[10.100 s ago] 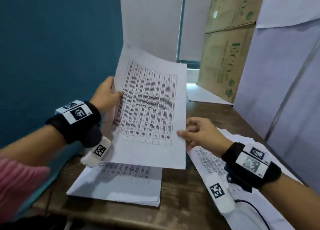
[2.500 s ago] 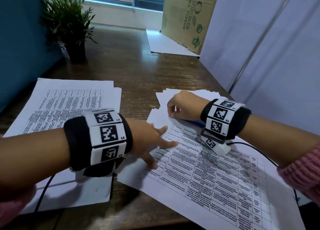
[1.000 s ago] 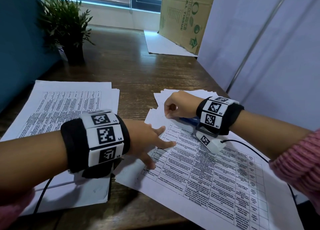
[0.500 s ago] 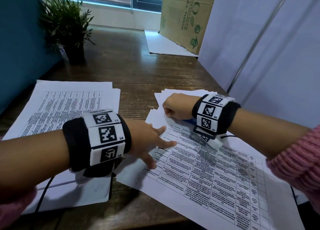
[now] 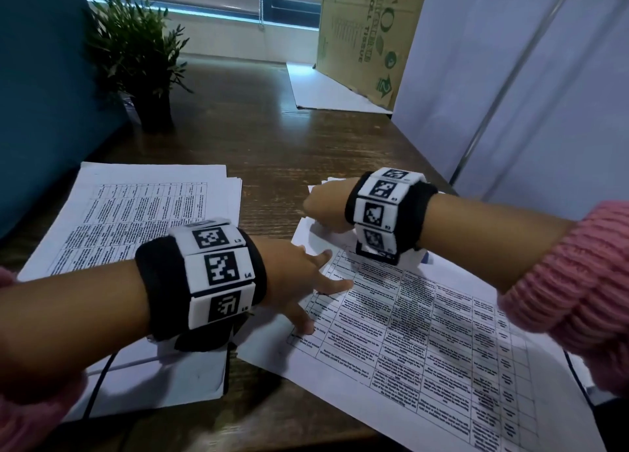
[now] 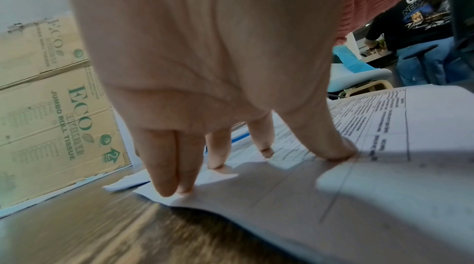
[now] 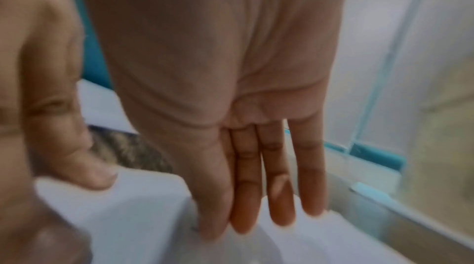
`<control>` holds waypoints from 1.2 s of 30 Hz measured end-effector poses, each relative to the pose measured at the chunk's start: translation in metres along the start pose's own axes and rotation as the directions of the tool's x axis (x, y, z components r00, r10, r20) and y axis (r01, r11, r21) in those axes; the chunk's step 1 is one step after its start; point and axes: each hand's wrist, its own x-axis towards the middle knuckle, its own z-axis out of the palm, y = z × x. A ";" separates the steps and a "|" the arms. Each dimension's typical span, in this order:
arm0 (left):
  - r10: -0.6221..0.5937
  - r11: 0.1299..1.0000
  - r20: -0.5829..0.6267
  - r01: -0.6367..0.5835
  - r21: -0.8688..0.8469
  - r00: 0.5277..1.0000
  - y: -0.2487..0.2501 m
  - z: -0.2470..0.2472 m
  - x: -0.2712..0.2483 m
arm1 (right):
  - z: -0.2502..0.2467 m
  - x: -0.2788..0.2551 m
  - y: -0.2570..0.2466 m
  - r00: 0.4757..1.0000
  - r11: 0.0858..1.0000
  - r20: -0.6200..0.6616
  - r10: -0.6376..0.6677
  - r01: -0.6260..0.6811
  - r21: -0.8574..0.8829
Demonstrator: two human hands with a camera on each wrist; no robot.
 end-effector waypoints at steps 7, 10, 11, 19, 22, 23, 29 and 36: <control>0.016 1.000 -0.014 -0.016 0.014 1.000 -0.003 0.003 0.003 | 0.016 -0.021 0.038 0.973 0.858 -0.210 0.098 0.024 0.512; 0.013 1.000 -0.020 -0.013 0.018 1.000 -0.003 0.004 0.003 | 0.031 -0.035 0.044 0.972 0.826 -0.219 0.086 0.054 0.561; 0.015 1.000 -0.022 -0.015 0.009 1.000 -0.003 0.004 0.004 | 0.037 -0.039 0.045 0.973 0.828 -0.217 0.081 0.056 0.559; 0.009 1.000 0.001 -0.009 -0.014 1.000 -0.001 0.002 0.002 | 0.055 -0.036 0.041 0.964 0.850 -0.239 0.119 0.026 0.526; 0.006 1.000 0.001 -0.006 -0.013 1.000 -0.002 0.002 0.002 | 0.054 -0.036 0.042 0.947 0.829 -0.273 0.167 0.015 0.559; 0.005 1.000 0.003 -0.005 -0.015 1.000 -0.002 0.002 0.002 | 0.055 -0.035 0.044 0.941 0.818 -0.288 0.175 0.024 0.575; 0.008 0.999 0.004 -0.008 -0.032 1.000 -0.002 0.002 0.001 | 0.056 -0.041 0.060 0.942 0.773 -0.279 0.186 0.035 0.634; 0.007 0.998 0.003 -0.007 -0.057 1.000 -0.002 0.002 0.001 | 0.067 -0.053 0.058 0.951 0.884 -0.107 0.289 -0.223 0.411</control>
